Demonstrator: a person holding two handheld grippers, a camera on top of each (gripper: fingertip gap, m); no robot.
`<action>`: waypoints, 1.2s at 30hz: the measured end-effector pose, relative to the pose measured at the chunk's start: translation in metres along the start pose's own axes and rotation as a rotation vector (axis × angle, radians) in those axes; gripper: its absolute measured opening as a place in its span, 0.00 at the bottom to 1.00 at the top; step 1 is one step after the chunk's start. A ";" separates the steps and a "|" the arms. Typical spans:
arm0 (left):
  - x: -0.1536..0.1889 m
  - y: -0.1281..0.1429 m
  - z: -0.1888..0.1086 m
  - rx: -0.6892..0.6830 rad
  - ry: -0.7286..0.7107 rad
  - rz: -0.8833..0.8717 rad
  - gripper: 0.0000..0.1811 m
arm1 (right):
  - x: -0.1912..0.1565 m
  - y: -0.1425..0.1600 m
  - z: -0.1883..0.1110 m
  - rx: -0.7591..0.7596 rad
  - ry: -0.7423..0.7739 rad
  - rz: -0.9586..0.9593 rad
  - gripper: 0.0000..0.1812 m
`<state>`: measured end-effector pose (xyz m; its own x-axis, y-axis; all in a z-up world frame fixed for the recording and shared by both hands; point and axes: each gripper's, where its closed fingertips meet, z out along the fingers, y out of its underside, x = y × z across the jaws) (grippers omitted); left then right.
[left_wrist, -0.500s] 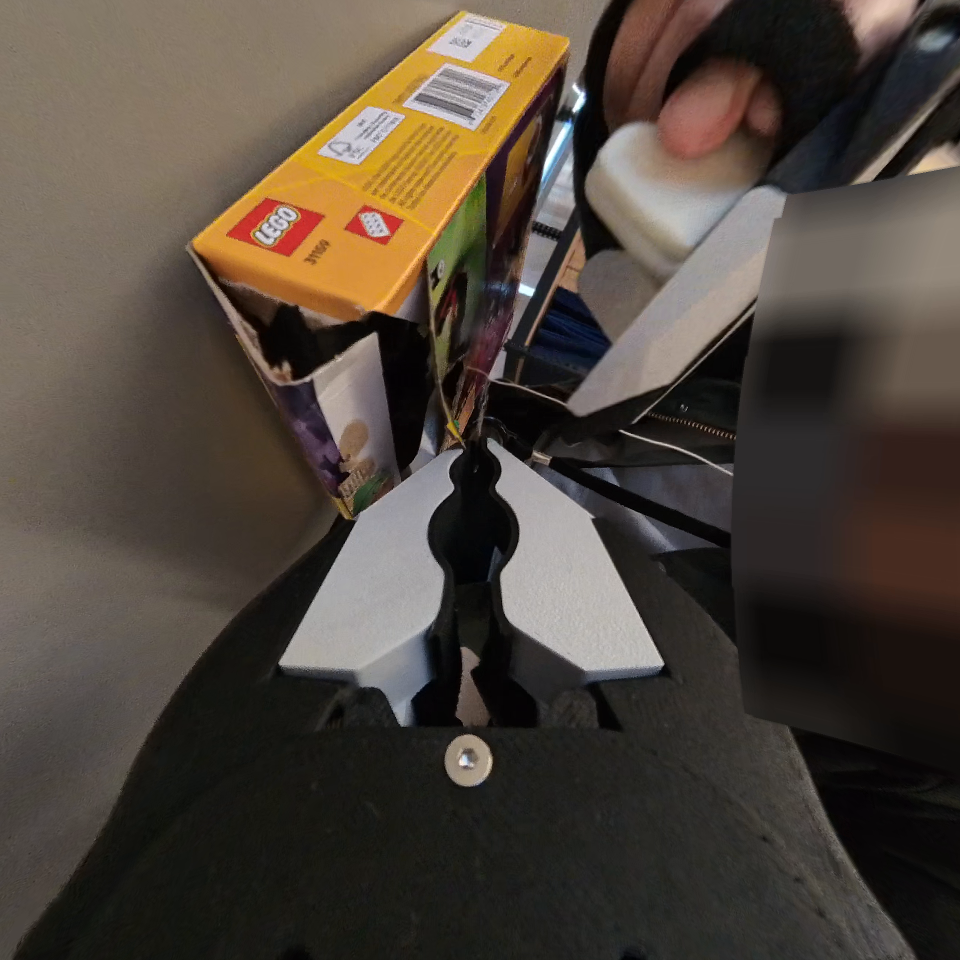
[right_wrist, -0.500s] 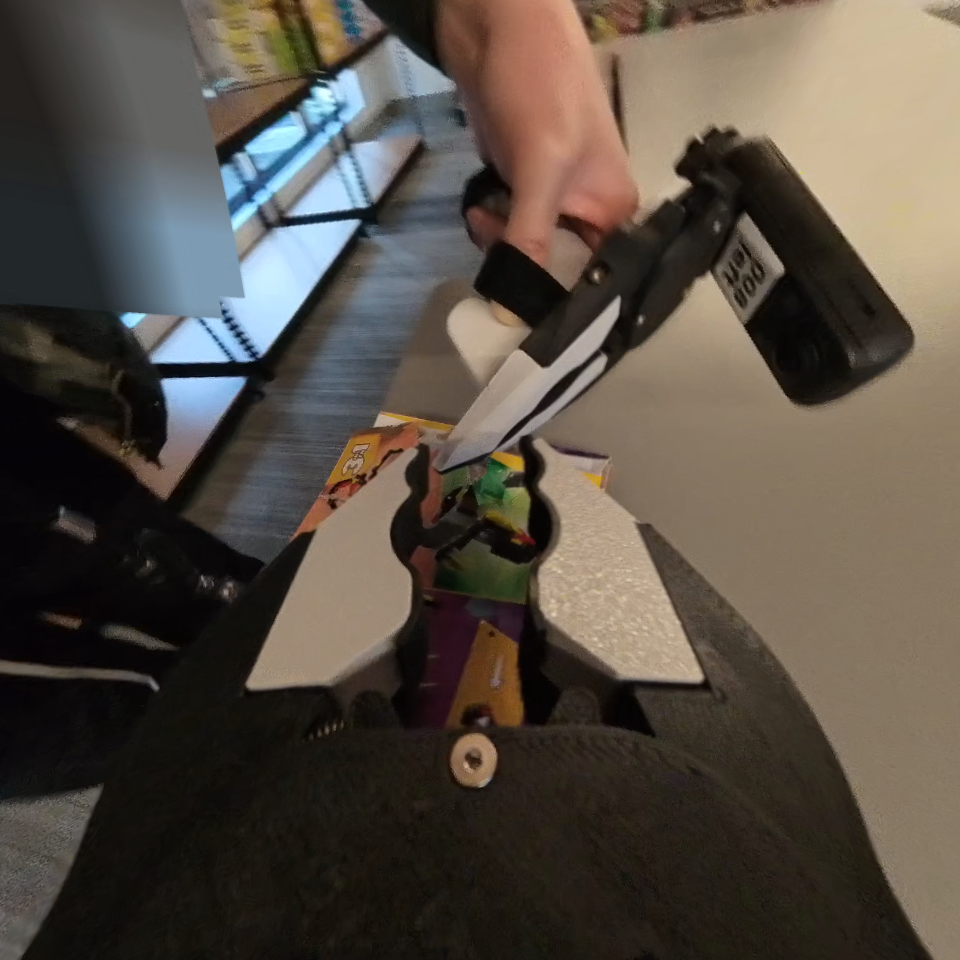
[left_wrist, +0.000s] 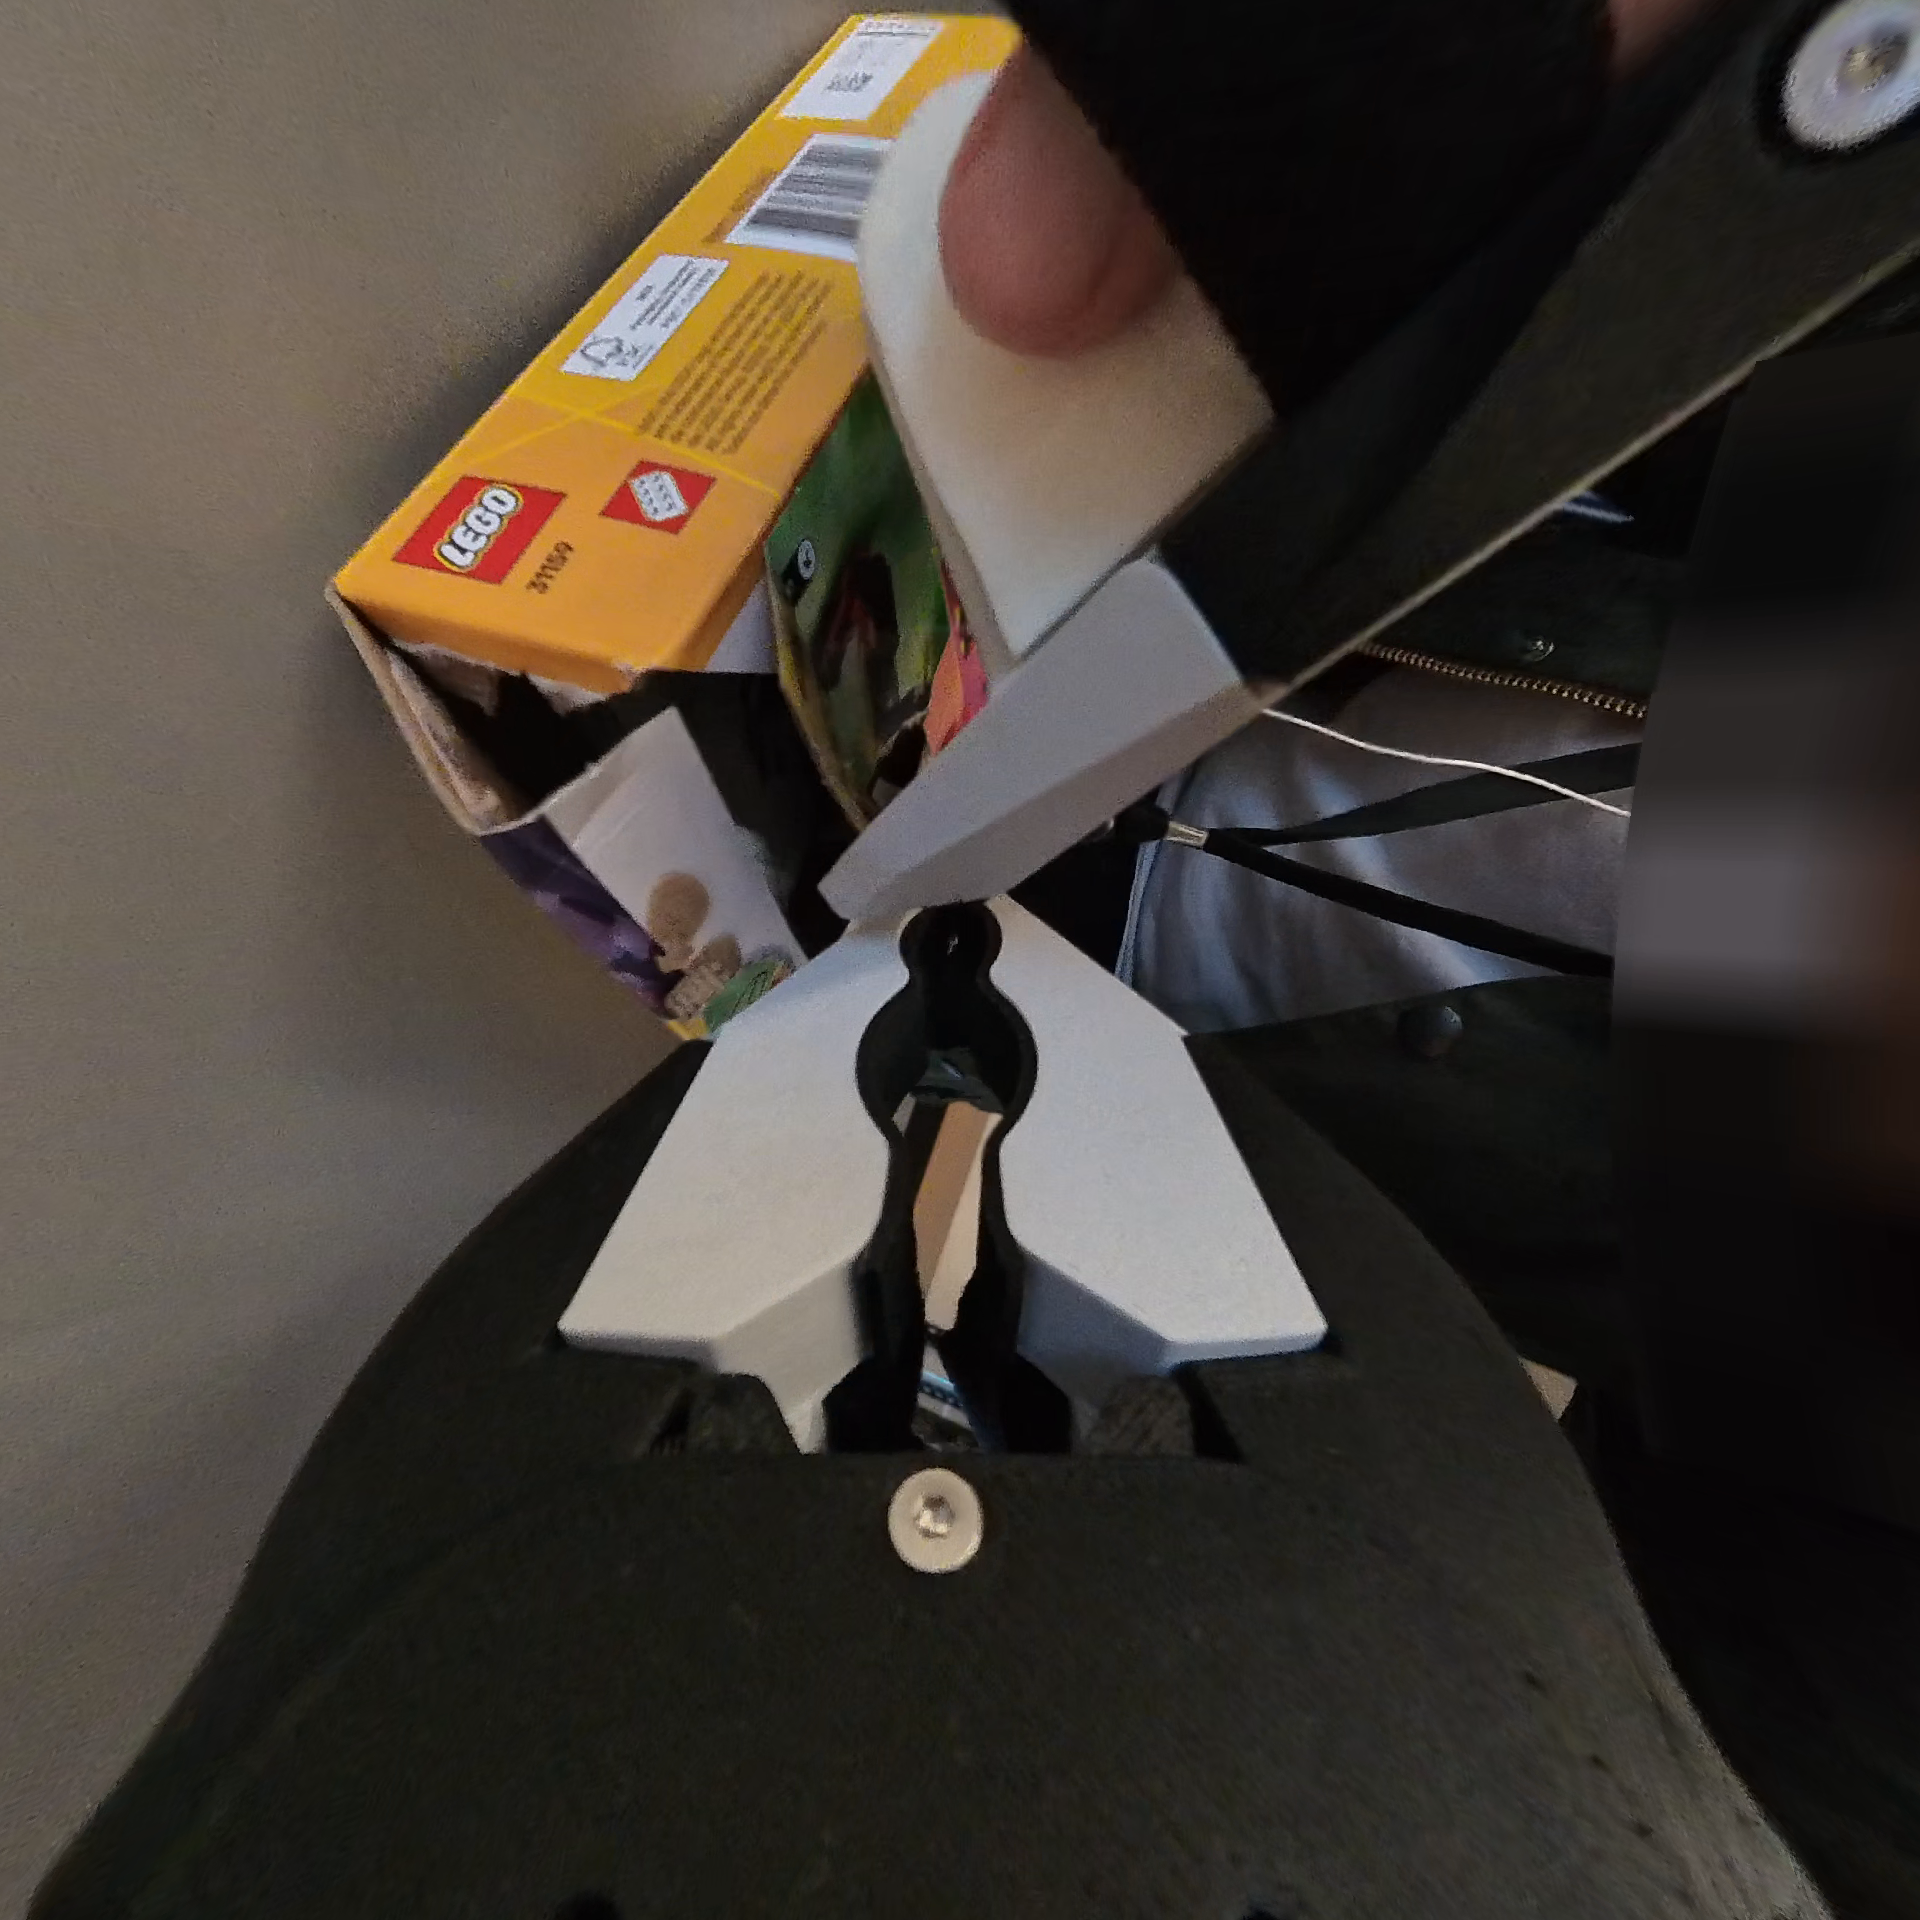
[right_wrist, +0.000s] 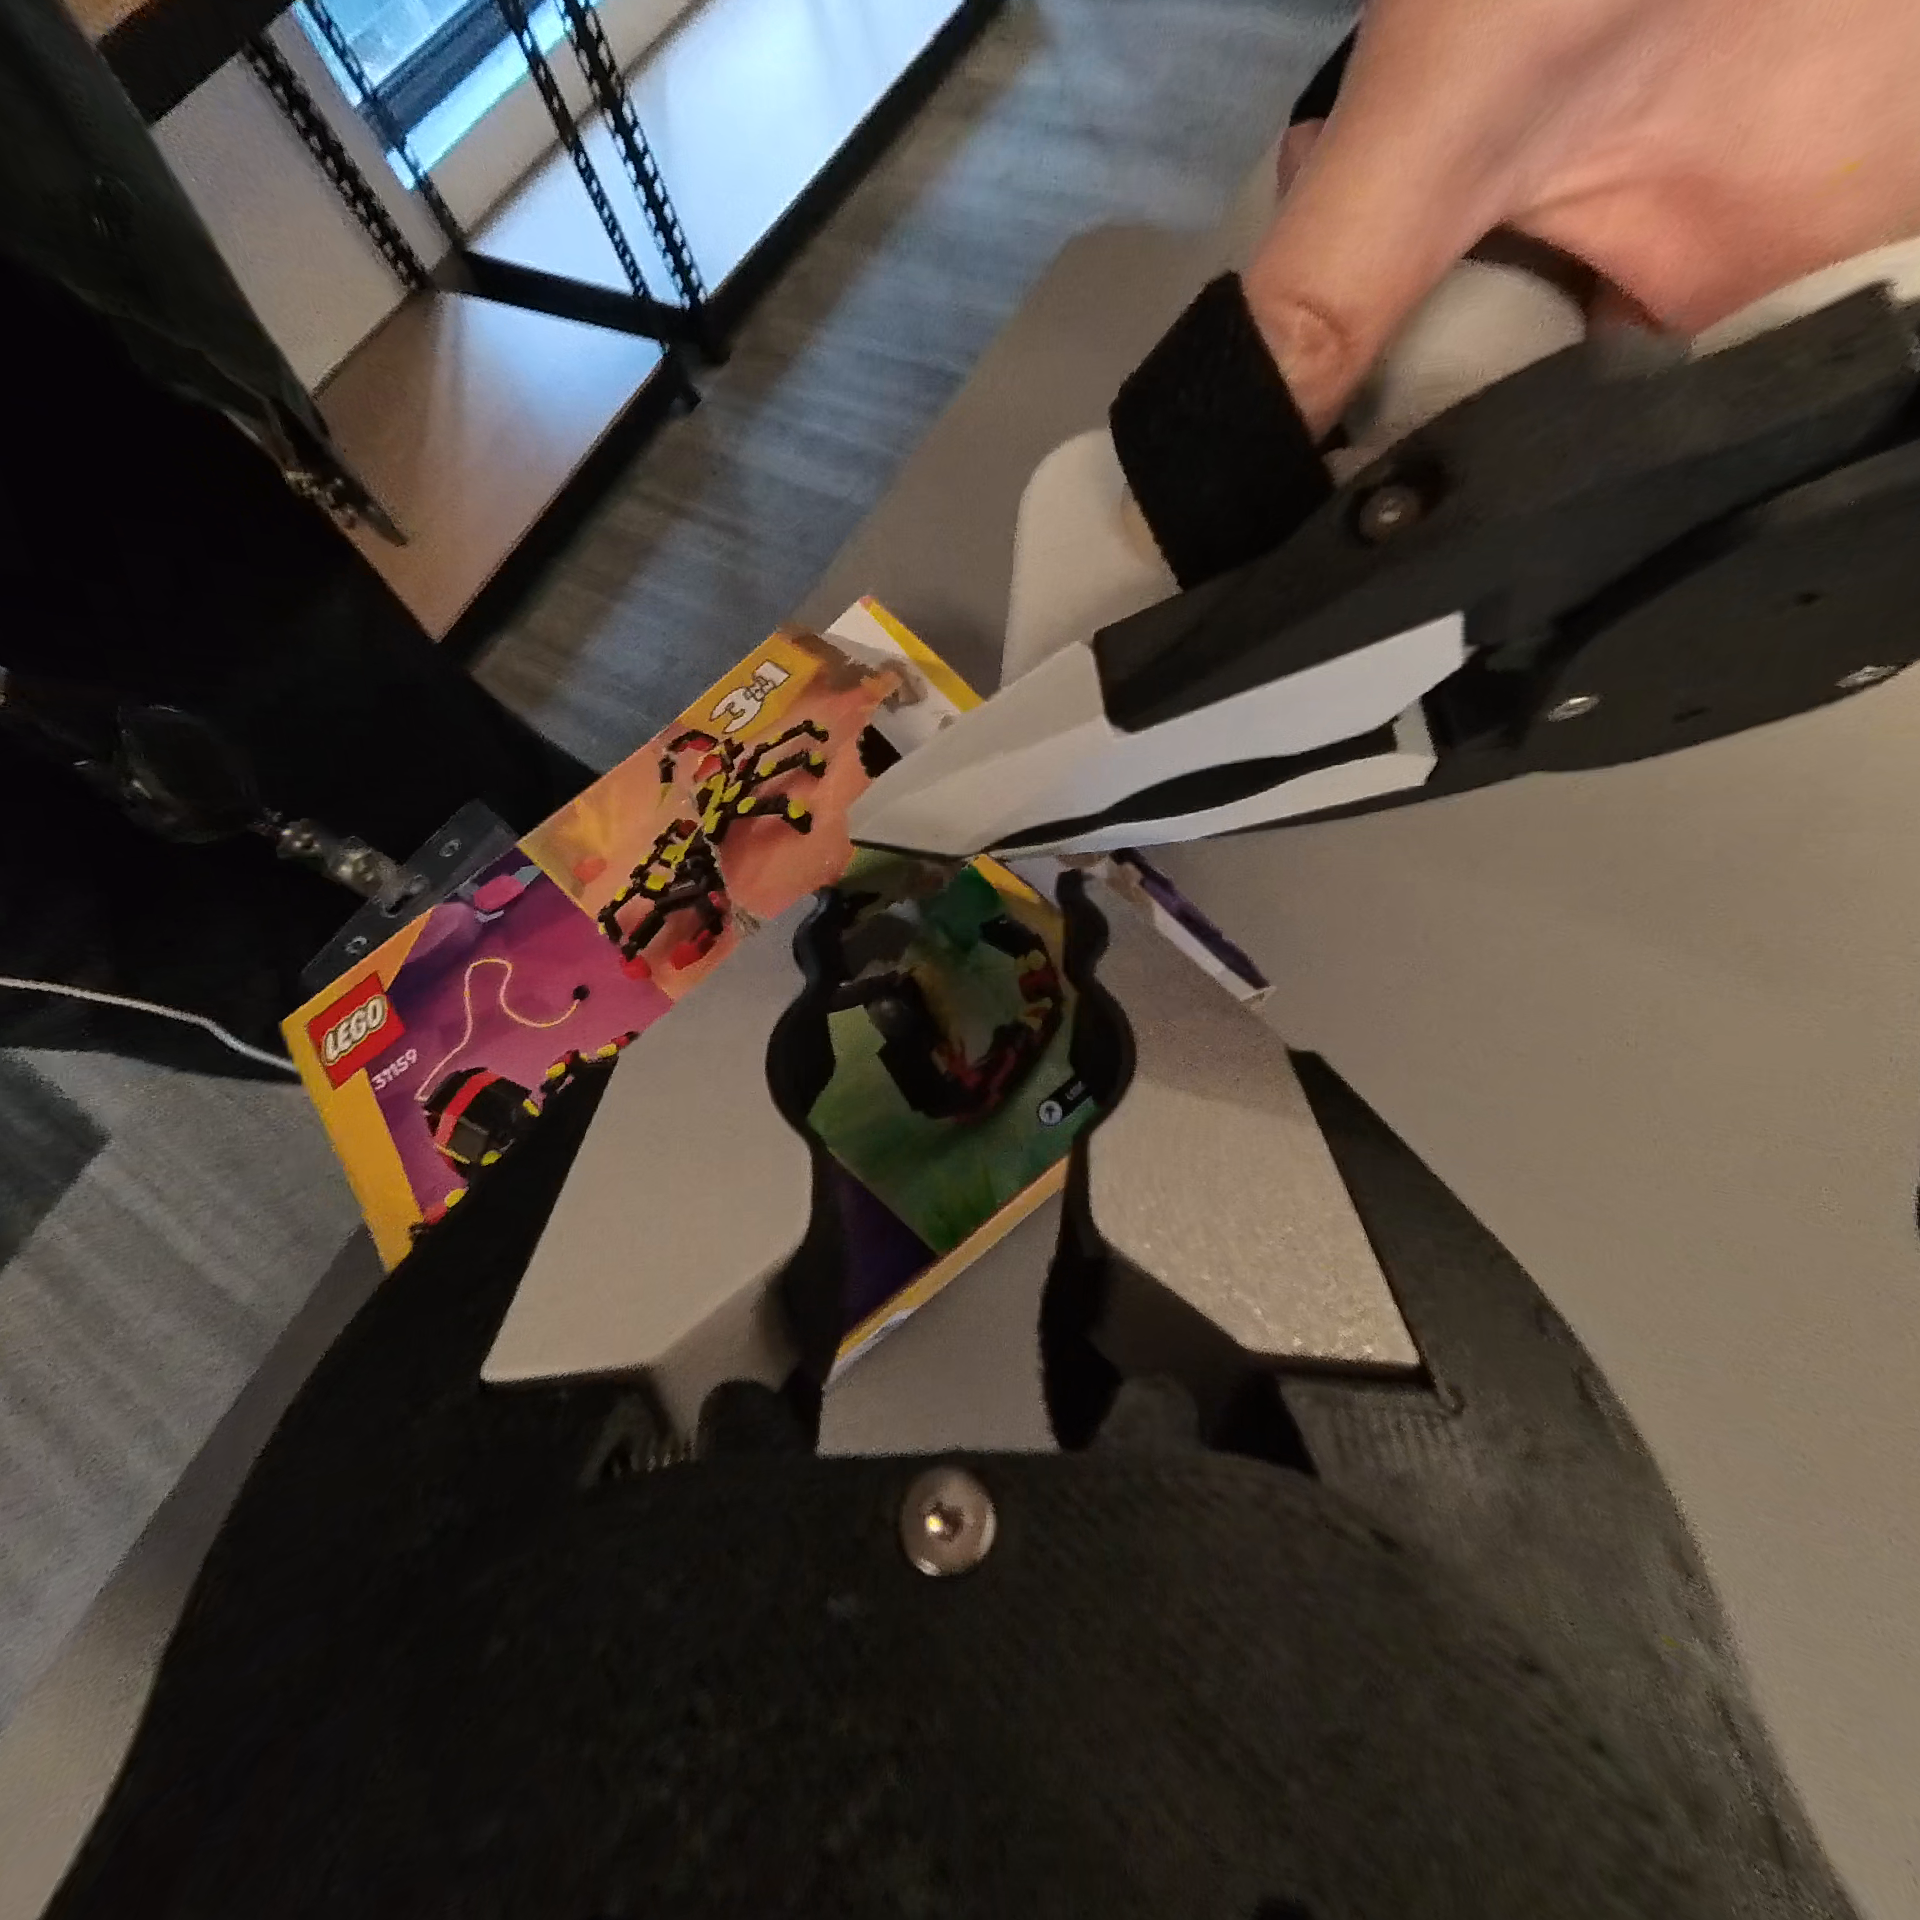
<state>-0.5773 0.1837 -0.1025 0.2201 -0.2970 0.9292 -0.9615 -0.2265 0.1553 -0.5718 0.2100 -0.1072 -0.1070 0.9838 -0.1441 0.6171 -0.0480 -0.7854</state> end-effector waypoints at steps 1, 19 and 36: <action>0.000 0.000 0.001 -0.007 0.008 0.006 0.00 | -0.002 0.001 0.000 -0.022 -0.016 0.006 0.21; 0.006 -0.030 0.022 -0.068 0.052 0.009 0.00 | -0.020 0.034 -0.032 -0.096 0.009 0.089 0.02; 0.006 -0.040 0.022 -0.124 0.140 -0.002 0.00 | -0.022 0.039 -0.040 0.033 0.054 0.140 0.00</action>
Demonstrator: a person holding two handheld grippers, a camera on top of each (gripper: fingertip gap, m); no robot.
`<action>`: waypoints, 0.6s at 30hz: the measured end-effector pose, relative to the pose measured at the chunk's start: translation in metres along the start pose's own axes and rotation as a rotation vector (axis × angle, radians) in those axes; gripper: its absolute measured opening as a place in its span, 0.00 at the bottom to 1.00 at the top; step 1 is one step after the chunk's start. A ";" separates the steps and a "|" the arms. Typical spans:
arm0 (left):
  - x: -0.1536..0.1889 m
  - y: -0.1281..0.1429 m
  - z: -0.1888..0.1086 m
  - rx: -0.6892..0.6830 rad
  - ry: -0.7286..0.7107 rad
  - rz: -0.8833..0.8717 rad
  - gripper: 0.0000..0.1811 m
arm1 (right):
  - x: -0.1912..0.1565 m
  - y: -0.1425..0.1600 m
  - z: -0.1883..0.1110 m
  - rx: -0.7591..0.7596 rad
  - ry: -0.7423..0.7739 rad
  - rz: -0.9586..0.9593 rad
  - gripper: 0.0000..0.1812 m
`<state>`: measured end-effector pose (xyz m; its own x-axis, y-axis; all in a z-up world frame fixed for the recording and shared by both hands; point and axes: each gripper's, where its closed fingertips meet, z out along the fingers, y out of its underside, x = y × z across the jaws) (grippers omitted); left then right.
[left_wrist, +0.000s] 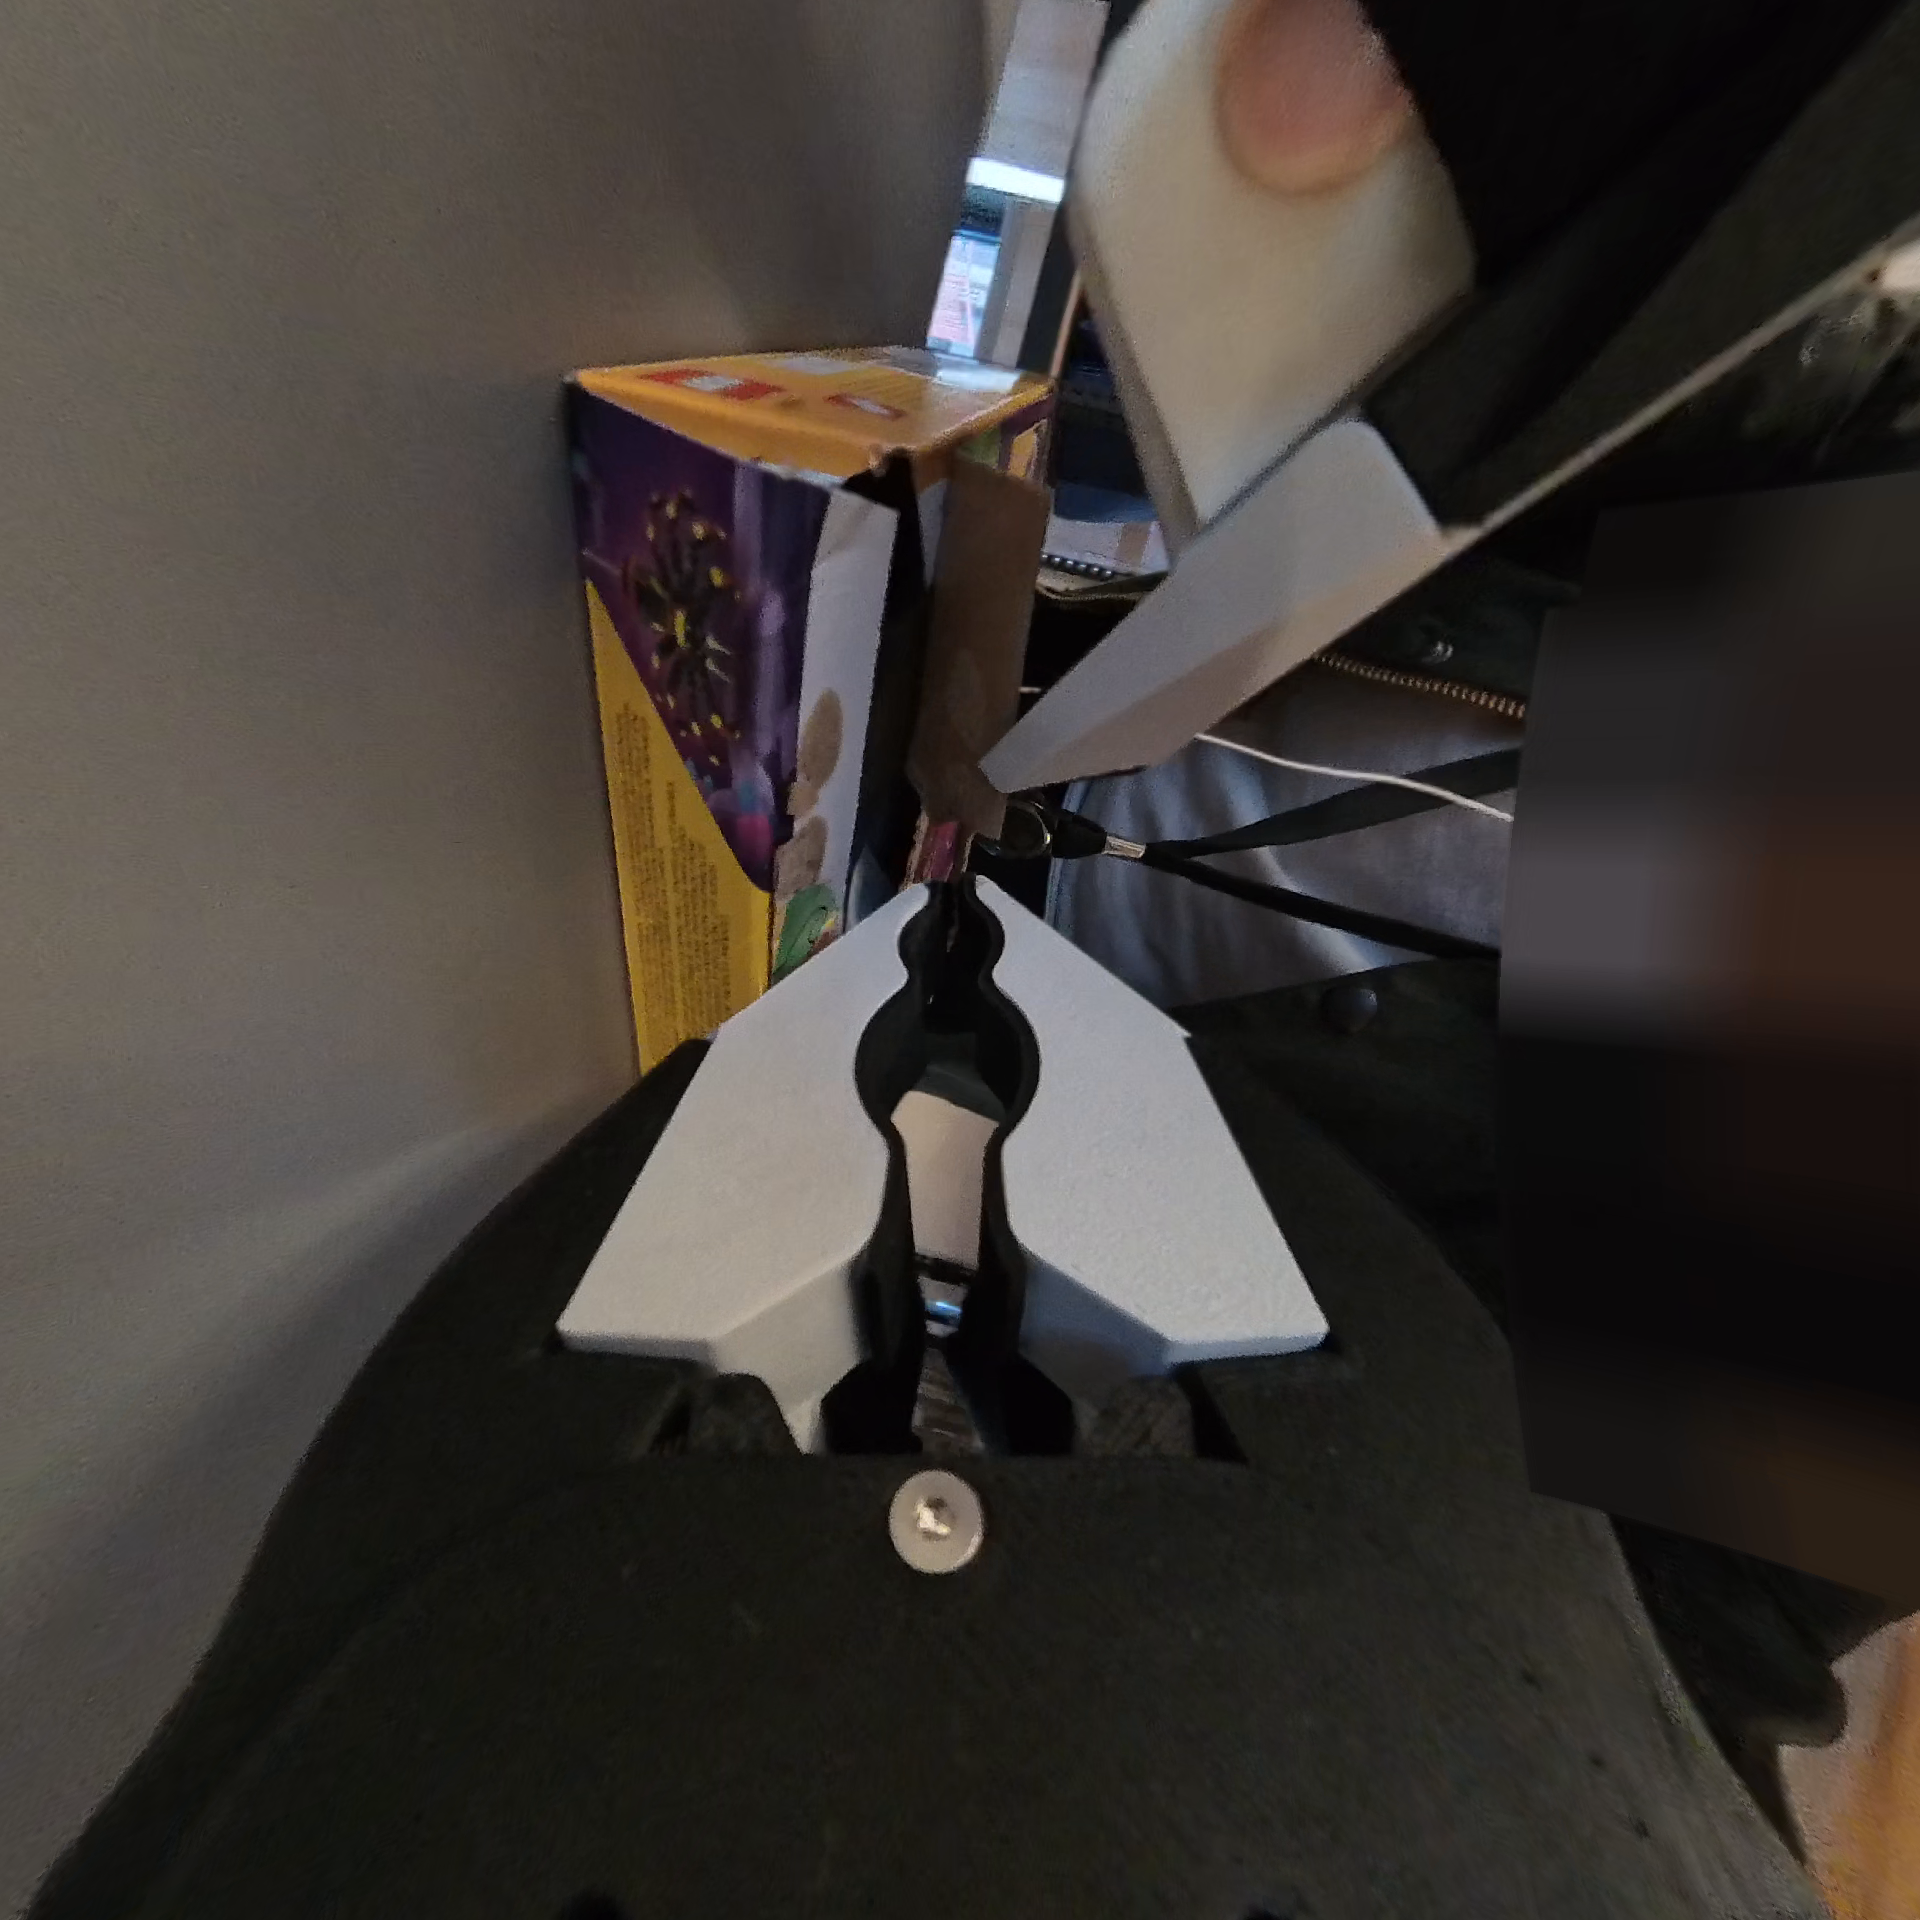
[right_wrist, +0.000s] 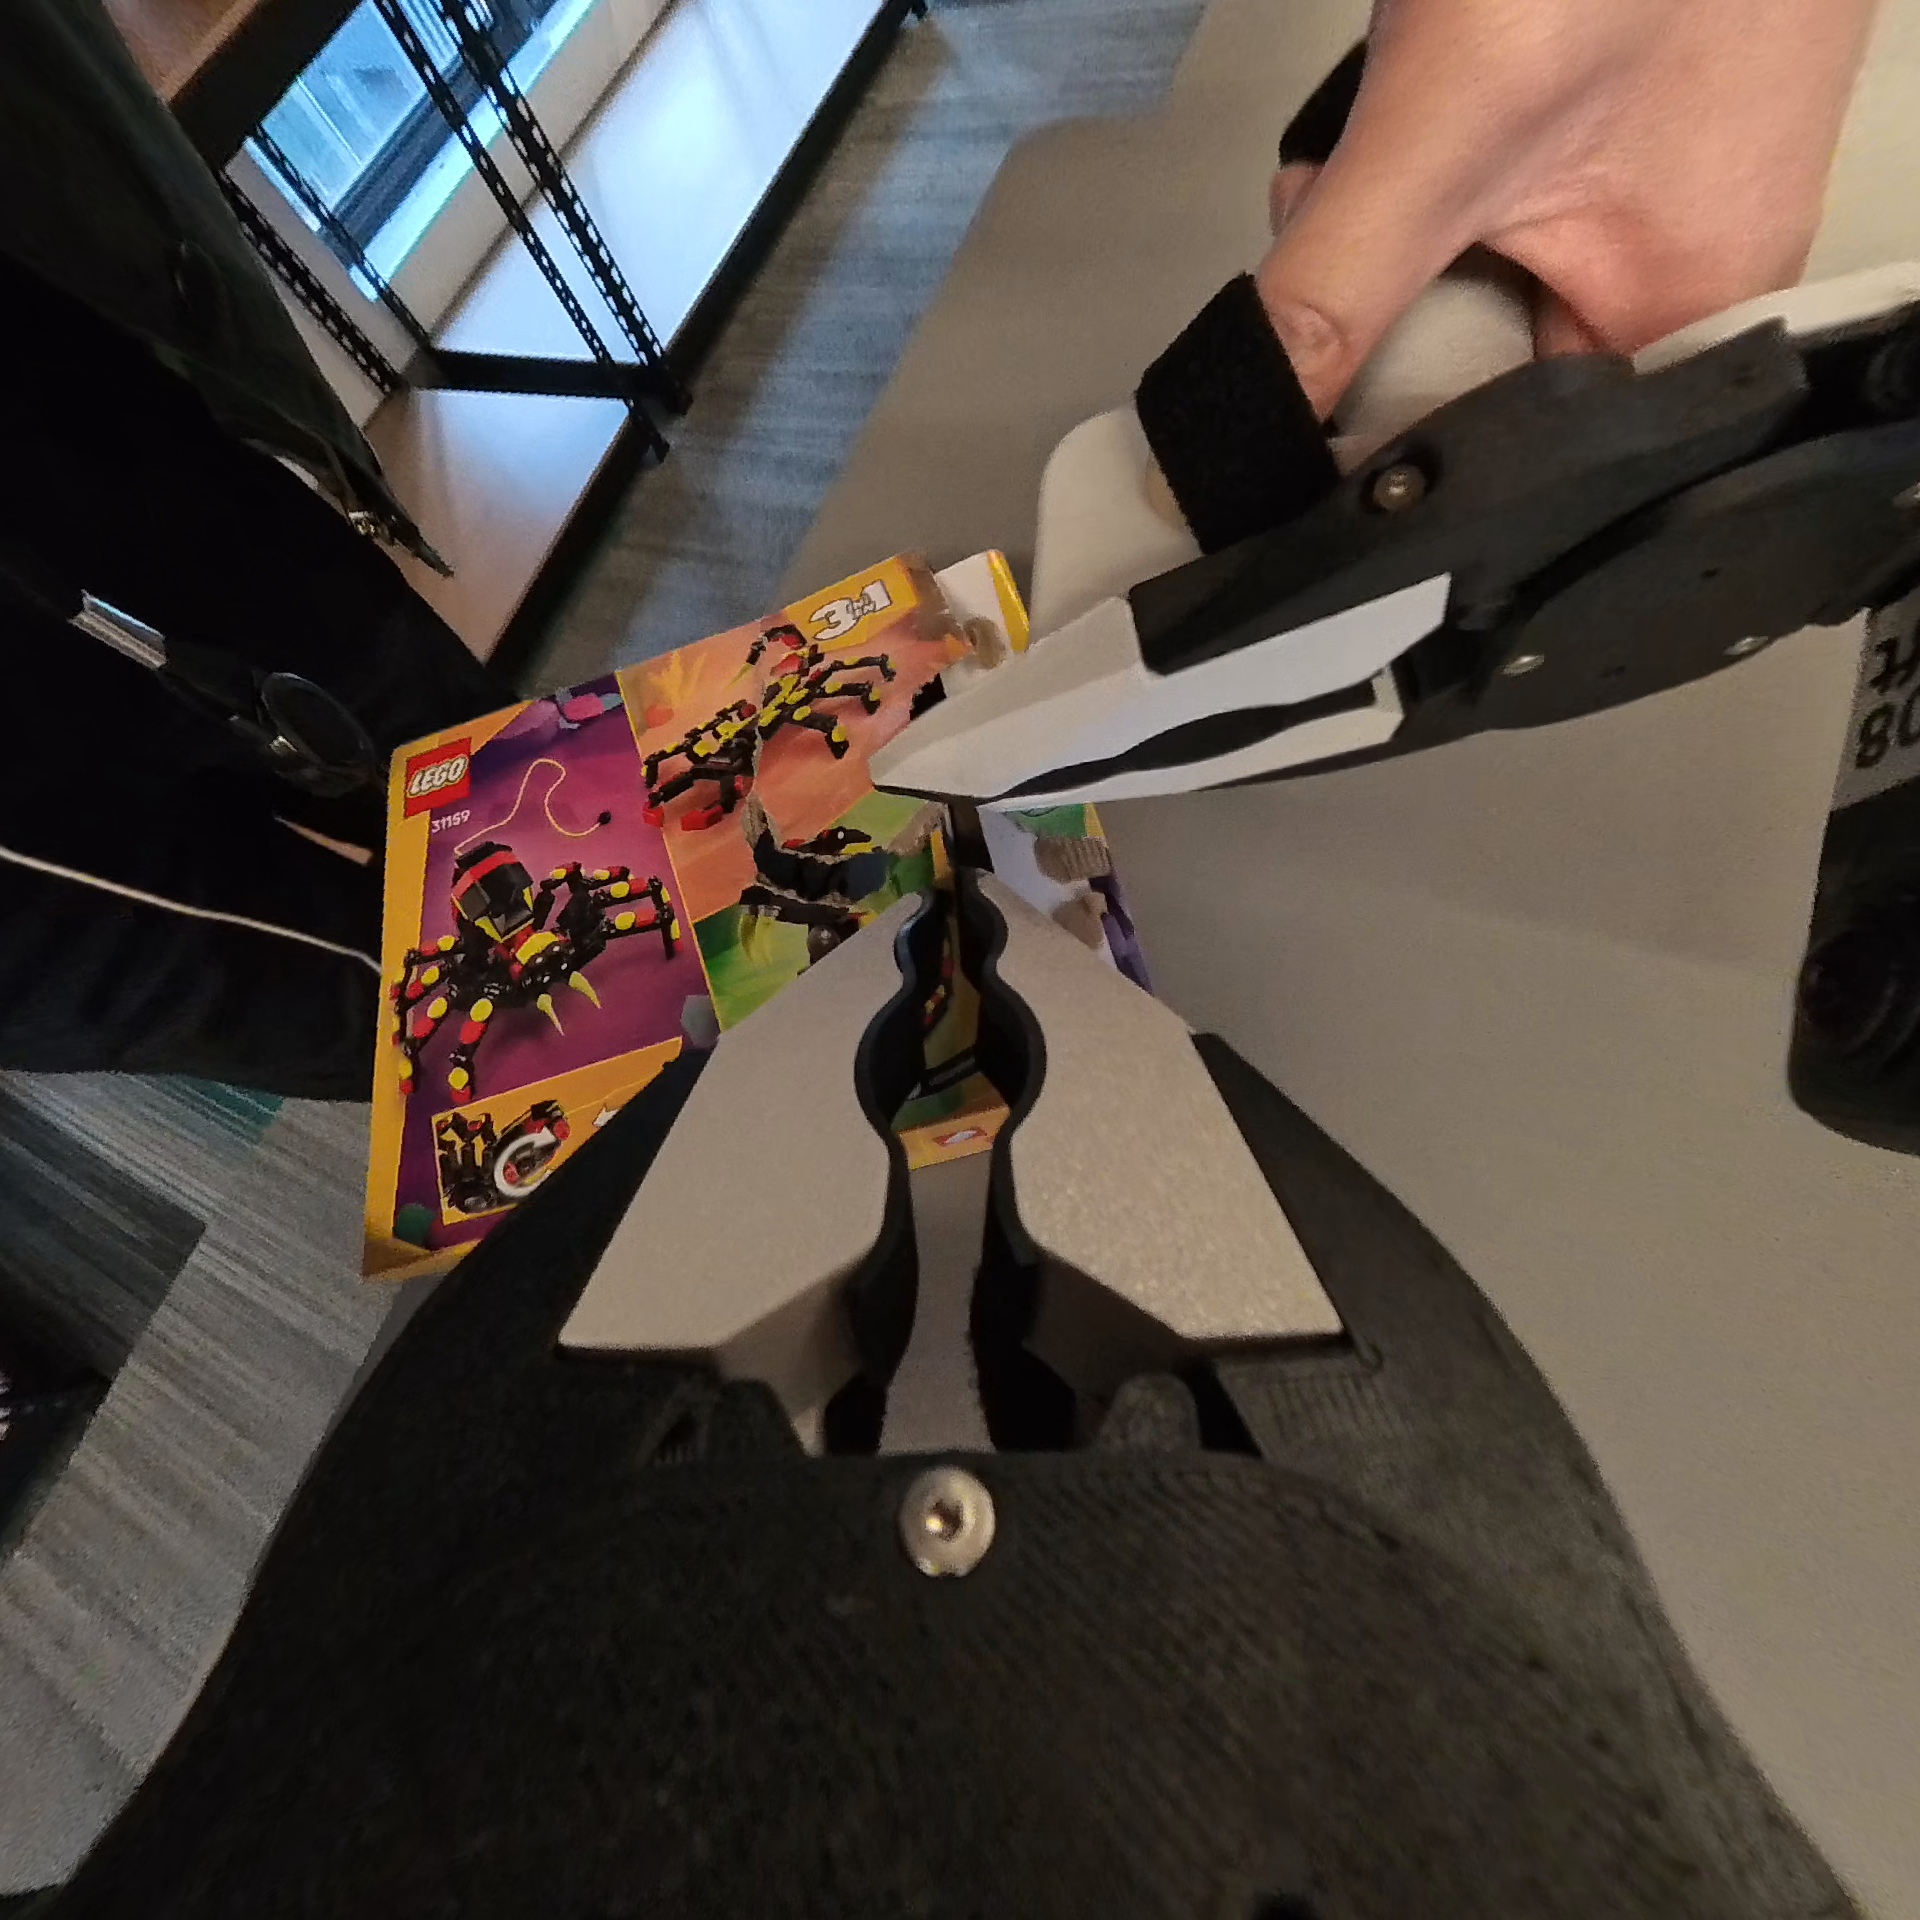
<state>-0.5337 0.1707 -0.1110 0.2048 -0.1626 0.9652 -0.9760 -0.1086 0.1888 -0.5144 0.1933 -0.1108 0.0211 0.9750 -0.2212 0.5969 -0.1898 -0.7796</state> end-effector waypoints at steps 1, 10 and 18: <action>0.000 0.000 0.000 0.003 0.009 0.036 0.00 | 0.000 -0.001 0.000 0.014 0.002 0.001 0.00; 0.000 0.000 -0.004 0.059 0.065 0.044 0.00 | 0.001 -0.002 -0.001 0.080 0.031 0.013 0.00; -0.002 0.001 -0.005 0.053 0.083 0.042 0.00 | -0.001 -0.002 0.000 0.077 0.056 0.006 0.00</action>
<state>-0.5358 0.1759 -0.1118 0.1549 -0.0866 0.9841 -0.9778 -0.1558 0.1402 -0.5155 0.1931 -0.1088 0.0706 0.9782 -0.1951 0.5334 -0.2023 -0.8213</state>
